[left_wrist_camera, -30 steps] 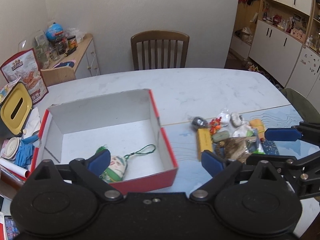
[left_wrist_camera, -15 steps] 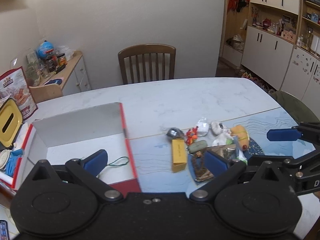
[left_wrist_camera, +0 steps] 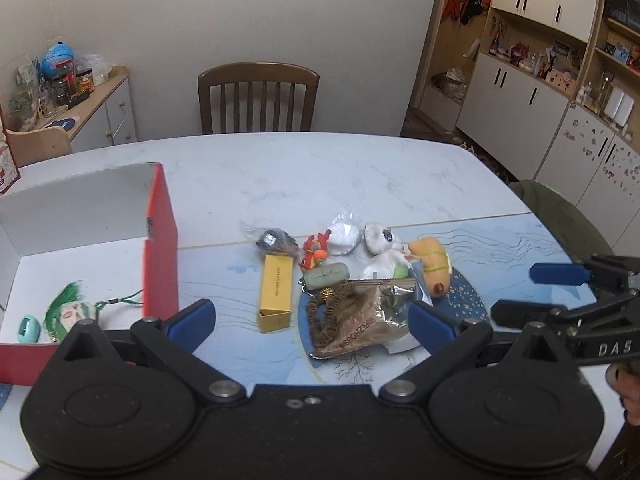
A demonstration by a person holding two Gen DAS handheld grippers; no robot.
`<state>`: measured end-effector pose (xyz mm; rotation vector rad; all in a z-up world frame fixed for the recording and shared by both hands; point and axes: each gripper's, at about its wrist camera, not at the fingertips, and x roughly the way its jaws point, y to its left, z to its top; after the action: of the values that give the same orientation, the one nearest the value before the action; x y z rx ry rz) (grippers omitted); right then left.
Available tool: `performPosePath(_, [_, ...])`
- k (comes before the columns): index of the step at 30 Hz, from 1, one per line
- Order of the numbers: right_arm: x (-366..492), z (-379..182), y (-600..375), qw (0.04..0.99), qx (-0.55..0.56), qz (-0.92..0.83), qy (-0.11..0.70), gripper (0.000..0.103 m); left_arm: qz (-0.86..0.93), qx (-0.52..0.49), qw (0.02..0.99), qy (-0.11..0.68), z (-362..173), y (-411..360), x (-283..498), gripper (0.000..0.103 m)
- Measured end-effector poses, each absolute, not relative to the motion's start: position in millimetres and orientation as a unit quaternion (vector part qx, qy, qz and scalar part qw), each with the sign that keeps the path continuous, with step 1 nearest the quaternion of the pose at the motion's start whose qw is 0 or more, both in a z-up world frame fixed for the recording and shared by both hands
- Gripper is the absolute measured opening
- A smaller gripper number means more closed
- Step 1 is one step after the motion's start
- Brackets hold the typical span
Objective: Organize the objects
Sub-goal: 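Move both tools back to the pile of items on the table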
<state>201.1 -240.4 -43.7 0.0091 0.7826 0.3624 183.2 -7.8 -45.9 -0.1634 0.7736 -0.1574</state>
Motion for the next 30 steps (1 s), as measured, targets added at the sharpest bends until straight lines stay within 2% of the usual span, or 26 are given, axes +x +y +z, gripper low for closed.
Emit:
performPosePath(7, [230.7, -64.7, -262.0, 0.909, 0.003, 0.147, 0.39, 0.084, -0.056, -0.061, 0.918, 0.388, -66.5, -23.5, 208.2, 0.102])
performPosePath(17, [274.9, -90.1, -270.7, 0.902, 0.014, 0.141, 0.409, 0.084, -0.041, -0.022, 0.915, 0.4, -92.5, -34.3, 240.2, 0.089])
performPosePath(25, [304.8, -108.5, -268.2, 0.894, 0.022, 0.139, 0.425, 0.084, -0.055, 0.005, 0.913, 0.404, -102.8, -46.1, 254.6, 0.074])
performPosePath(30, [317.4, -117.2, -264.8, 0.889, 0.023, 0.143, 0.435, 0.08, -0.07, 0.024, 0.909, 0.41, -109.2, -53.6, 258.3, 0.059])
